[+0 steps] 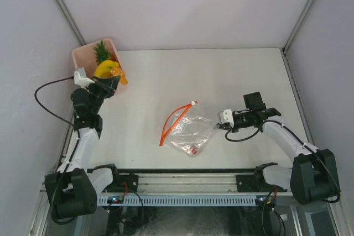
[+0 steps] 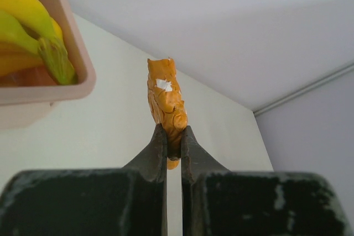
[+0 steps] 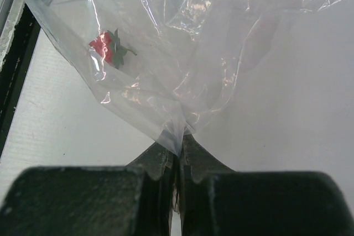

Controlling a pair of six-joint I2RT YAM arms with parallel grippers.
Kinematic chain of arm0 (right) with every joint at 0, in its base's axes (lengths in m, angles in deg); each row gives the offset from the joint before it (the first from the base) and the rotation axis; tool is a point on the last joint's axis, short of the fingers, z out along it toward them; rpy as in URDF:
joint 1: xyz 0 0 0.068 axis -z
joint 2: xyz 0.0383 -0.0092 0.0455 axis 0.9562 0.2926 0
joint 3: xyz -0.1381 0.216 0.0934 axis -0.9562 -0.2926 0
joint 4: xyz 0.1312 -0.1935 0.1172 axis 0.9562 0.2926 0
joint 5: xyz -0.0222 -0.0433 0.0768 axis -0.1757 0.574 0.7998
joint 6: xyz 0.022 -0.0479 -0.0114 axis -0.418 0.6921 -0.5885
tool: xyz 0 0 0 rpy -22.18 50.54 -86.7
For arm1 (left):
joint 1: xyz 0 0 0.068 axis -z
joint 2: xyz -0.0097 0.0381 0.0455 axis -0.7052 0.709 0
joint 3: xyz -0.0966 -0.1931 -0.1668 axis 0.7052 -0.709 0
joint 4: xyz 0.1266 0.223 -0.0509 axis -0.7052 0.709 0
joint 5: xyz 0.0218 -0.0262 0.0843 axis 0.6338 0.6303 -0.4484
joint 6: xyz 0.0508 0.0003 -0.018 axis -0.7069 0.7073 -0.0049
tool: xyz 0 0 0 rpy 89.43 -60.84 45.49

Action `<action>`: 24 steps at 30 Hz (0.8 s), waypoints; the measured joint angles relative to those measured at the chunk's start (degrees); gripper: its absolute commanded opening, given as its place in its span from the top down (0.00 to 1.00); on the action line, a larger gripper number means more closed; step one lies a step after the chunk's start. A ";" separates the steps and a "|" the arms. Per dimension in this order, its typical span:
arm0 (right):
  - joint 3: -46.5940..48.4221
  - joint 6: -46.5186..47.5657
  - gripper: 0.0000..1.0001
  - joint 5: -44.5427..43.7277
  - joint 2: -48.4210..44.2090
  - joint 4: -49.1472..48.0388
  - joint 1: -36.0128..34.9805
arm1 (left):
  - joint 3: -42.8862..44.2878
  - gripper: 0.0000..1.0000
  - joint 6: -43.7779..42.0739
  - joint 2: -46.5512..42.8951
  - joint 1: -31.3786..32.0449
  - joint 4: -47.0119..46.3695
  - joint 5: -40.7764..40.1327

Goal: Open the zip-top bag and remove the fake food
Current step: Place the fake vegetable in the bin.

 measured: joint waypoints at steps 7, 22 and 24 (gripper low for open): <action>0.00 -0.02 1.00 0.00 -0.20 -0.37 0.00 | 6.93 1.00 0.37 4.66 -0.81 3.67 -5.35; 0.00 -0.02 1.00 -0.04 -0.76 -0.37 0.00 | 20.81 0.99 -0.66 14.03 -3.45 19.47 -15.63; 0.00 0.00 1.00 -0.11 -0.79 -0.35 -0.02 | 23.17 0.98 -0.70 15.37 -3.69 22.21 -17.55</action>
